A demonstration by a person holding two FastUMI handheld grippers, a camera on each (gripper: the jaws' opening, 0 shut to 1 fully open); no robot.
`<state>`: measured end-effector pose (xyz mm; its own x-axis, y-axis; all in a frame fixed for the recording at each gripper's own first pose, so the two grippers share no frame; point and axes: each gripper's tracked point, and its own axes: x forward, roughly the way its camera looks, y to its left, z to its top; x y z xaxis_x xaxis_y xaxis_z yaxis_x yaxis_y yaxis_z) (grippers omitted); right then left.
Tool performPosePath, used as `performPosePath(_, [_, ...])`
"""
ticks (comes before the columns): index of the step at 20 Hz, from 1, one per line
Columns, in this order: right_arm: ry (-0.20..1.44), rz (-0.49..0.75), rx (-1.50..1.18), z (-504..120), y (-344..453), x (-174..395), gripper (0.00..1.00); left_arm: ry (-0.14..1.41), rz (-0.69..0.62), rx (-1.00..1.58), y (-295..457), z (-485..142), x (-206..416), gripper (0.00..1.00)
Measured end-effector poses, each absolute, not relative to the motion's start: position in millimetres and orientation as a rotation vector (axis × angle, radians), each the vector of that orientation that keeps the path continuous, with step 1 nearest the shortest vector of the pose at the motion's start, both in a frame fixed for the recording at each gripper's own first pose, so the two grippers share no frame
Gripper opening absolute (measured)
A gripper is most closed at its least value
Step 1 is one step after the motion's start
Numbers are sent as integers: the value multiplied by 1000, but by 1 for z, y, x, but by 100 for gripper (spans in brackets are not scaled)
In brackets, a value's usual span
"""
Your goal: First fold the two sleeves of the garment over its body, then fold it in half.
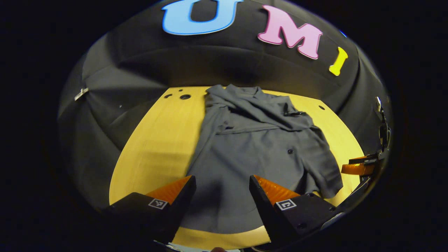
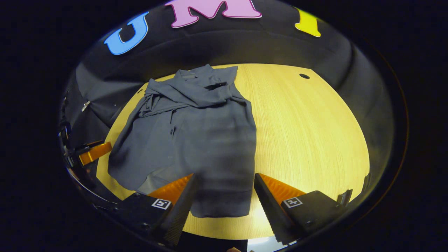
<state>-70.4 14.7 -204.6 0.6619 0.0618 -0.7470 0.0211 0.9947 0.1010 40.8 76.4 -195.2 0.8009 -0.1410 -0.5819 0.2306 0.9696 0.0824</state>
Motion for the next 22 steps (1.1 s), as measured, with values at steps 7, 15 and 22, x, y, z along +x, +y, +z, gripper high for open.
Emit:
performPosePath(7, [891,-27,74,-239,18,-77,99,690,-129,134,148,-240,14,96])
performPosePath(15, [916,-107,74,-264,11,-78,100,773,-128,157,140,-277,14,96])
performPosePath(22, [921,-122,50,-266,16,-77,97,774,-142,203,127,-282,15,96])
